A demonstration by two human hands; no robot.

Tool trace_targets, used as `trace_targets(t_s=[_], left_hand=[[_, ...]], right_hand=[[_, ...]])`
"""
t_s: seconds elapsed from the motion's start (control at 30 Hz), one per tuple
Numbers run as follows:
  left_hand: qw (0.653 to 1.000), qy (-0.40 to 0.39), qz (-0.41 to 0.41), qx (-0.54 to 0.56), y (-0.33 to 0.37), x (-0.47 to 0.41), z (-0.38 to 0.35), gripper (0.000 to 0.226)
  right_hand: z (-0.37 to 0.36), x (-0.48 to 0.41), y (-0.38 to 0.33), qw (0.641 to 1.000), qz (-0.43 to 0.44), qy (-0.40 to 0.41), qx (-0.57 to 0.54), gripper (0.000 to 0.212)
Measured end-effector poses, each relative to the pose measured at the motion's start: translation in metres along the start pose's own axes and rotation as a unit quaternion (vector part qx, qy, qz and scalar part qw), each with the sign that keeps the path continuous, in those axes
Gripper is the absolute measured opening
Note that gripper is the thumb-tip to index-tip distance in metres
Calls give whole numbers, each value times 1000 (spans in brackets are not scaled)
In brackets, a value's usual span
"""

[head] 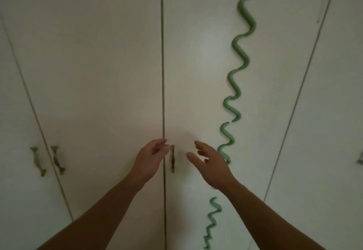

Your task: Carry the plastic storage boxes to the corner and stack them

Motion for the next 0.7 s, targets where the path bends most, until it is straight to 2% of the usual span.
trace_targets(t_s=[0.1,0.33,0.7], left_hand=[[999,-35,-7,6,26,4,-68,23],[995,-92,-41,7,79,10,-188,26],[974,-213,-80,18,155,42,-373,25]], right_hand=[[68,10,29,999,-17,29,13,63],[178,28,74,997,-27,67,29,67],[352,101,142,978,-86,188,35,66]])
Point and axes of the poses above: each hand's wrist, its own x-axis away from the middle knuckle, its own z-axis out of the back of the hand, y = z × x, the point moved 3 cm from there along -x, towards the middle knuckle, and after that the axes turned 7 degrees about -x, right-handed, at the moved point
